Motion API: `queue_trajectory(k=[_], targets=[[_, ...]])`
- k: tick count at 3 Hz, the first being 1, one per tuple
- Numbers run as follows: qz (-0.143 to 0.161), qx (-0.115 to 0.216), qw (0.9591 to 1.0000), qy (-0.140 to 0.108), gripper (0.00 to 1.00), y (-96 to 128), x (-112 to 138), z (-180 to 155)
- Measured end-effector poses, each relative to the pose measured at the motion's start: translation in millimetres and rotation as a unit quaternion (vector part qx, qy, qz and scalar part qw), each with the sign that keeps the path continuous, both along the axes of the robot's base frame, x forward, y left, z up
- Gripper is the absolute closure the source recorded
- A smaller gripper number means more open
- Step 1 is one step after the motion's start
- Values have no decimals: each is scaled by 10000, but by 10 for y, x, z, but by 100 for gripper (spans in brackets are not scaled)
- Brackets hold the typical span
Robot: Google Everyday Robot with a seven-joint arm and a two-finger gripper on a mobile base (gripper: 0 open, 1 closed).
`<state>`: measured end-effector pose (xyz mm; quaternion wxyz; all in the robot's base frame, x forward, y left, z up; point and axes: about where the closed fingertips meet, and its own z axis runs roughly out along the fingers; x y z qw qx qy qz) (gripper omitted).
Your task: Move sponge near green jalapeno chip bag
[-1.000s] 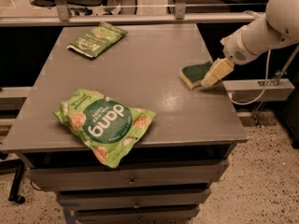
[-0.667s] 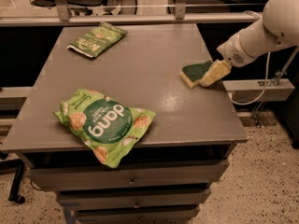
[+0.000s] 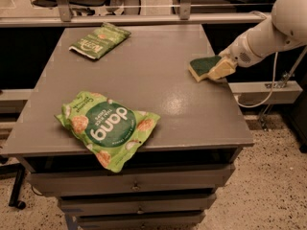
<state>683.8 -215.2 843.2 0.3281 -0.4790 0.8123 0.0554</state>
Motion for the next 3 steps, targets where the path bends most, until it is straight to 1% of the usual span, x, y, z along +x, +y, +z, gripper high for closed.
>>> queue_trajectory(k=[1,2,3], targets=[[76,113,9999,-83,87,65,-26,187],[210,195,9994,-218,100,149,-76,507],[441,183,9985,-259,100,262,-267,798]])
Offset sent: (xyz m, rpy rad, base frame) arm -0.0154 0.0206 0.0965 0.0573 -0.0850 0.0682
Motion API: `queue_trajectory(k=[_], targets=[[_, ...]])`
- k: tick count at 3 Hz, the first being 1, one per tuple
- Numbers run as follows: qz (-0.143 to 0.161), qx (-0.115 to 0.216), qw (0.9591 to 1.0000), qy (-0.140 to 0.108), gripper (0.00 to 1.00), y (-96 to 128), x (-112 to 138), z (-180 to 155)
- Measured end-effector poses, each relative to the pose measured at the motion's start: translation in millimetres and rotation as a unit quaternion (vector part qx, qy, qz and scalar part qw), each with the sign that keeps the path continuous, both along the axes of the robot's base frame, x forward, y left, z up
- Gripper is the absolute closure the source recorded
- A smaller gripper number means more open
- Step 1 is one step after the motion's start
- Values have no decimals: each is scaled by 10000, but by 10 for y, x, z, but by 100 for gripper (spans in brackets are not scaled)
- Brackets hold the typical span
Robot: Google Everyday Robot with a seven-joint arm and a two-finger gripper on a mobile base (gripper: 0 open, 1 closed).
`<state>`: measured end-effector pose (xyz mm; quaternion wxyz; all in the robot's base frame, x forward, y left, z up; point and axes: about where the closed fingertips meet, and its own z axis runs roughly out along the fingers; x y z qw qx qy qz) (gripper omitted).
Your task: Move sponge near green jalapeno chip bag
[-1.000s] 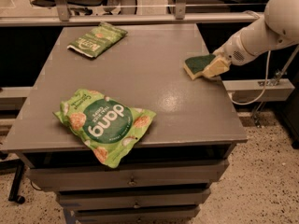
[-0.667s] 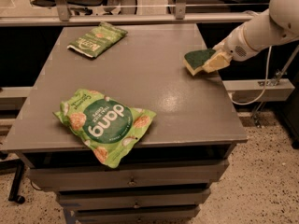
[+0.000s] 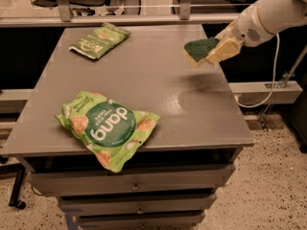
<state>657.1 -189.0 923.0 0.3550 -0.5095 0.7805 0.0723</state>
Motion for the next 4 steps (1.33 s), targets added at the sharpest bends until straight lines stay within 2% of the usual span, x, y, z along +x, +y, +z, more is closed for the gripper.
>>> queue_trajectory(k=[1,2,3,4], targets=[[1,0,10000,1,100,1,0,-1],[116,61,9999,3,100,176,76,-30],[278,236,9993,-29,100,465,175,-34],[591,433,9973,-94,100,867,223,-2]])
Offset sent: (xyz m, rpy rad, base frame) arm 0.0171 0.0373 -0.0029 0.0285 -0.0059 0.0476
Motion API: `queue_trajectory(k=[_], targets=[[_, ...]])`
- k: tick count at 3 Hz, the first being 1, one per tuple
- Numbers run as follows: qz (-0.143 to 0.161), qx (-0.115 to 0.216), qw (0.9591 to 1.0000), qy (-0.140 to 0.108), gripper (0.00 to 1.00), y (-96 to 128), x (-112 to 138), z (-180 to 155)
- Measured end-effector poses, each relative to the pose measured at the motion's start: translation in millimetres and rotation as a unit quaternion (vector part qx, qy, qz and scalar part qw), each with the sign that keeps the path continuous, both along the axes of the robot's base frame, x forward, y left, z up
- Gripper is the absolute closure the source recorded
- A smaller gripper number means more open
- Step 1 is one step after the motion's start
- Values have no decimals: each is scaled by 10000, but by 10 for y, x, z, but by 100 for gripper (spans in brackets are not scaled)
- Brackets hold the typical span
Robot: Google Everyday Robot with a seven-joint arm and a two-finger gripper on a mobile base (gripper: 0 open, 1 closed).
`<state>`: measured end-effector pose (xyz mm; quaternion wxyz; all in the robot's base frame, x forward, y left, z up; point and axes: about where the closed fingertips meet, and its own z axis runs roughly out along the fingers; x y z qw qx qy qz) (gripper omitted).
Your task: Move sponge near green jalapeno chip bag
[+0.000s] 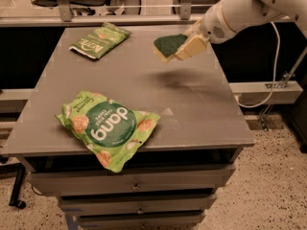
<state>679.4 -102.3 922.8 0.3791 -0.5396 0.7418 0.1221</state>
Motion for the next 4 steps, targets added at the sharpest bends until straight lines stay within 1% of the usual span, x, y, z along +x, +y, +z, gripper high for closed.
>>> queue_trajectory(k=[1,2,3,4], targets=[[3,185,9998,-28,100,363,92,17],[-268,228,9994,-47,100,743,366,-60],[-581,115,9982,-64,100,1008,733,-217],[-833,-103,9965,-5,100,1147,1068,-443]])
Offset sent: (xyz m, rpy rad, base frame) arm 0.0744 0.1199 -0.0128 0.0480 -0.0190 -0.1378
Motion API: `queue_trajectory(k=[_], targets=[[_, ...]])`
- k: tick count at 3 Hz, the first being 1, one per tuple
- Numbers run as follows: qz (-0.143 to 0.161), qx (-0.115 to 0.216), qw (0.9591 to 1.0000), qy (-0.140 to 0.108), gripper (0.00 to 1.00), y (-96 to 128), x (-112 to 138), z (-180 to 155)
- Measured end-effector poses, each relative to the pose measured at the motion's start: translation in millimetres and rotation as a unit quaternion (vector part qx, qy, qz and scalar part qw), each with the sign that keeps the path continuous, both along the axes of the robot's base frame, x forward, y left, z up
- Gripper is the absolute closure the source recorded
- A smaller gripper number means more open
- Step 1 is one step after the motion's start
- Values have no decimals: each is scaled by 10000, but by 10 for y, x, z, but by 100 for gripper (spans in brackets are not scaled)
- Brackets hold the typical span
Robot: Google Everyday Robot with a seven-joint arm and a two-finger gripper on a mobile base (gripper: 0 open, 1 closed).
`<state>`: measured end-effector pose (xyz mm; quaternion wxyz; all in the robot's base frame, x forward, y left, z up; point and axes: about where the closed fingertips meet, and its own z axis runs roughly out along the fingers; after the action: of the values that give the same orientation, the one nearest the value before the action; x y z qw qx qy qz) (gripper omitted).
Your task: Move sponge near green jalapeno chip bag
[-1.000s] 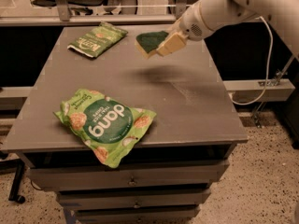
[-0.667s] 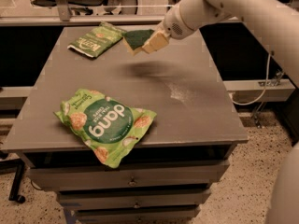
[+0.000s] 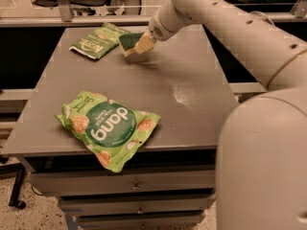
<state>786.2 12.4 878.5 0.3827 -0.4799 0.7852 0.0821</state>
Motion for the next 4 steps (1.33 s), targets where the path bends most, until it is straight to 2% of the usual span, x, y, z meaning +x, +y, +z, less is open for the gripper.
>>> queue_trajectory(k=[1,2,4], targets=[[-104,-91,9999,85,82,152,189,-140],[-124,-81,9998,133,59,263,286,-174],[-119,-74,9998,130,13,341,380,-162]])
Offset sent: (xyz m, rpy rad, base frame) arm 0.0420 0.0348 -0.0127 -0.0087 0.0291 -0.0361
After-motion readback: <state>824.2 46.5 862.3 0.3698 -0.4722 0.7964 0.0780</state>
